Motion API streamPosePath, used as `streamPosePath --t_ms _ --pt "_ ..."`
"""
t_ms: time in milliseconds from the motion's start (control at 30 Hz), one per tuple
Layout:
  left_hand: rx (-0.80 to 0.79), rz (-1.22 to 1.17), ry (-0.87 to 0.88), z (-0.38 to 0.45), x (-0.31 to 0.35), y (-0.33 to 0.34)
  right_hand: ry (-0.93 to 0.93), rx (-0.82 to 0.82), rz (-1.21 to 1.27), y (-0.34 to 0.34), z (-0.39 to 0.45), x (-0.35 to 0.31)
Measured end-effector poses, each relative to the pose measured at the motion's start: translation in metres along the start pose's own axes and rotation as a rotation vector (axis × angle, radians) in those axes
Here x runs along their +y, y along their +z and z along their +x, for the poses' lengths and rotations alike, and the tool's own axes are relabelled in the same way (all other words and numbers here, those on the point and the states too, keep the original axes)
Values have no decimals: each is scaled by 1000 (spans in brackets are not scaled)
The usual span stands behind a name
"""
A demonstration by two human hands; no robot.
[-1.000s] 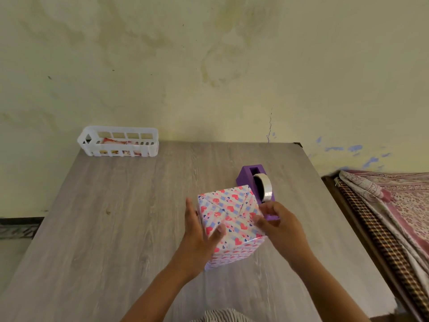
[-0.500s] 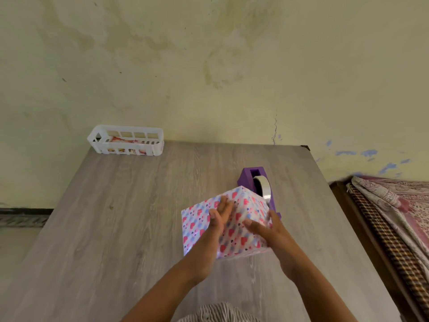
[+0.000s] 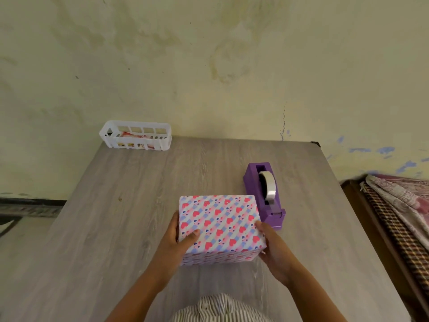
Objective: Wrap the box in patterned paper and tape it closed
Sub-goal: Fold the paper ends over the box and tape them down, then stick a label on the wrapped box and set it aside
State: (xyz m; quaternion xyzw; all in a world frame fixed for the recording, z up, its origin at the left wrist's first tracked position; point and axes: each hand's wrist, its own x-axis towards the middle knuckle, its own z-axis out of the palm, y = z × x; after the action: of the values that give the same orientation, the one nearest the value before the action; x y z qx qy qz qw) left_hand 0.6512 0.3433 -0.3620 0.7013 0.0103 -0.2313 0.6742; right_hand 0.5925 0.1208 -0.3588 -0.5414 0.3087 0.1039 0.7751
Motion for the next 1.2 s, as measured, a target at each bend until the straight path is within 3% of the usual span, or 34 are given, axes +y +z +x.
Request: streamPosePath --t_ms 67,133,200,267,333,433,633,800,933,1200 --pt "-25 -38 -27 0 -1 -4 -18 4 -61 4 4 -1" --pt "-77 -73 -7 -3 -3 -12 -62 -141 -86 1 4 -5" --pt "-133 20 80 -9 -8 -20 -113 -303 -151 -7 2 -9" --pt "-159 179 164 -14 -12 -24 -169 -337 -327 -16 0 -10" --pt "-81 272 222 -15 -11 -25 -249 -239 -477 -17 3 -12" --pt "139 223 196 -8 3 -21 -355 -50 -366 -11 9 -21" --pt "275 283 56 9 9 2 -304 209 -489 6 26 -18" --pt "244 209 -37 26 2 12 -296 281 -558 17 48 -2" --pt "193 139 -105 36 10 15 -152 237 -395 20 62 4" --pt "199 223 -95 42 7 15 -156 207 -433 17 64 2"
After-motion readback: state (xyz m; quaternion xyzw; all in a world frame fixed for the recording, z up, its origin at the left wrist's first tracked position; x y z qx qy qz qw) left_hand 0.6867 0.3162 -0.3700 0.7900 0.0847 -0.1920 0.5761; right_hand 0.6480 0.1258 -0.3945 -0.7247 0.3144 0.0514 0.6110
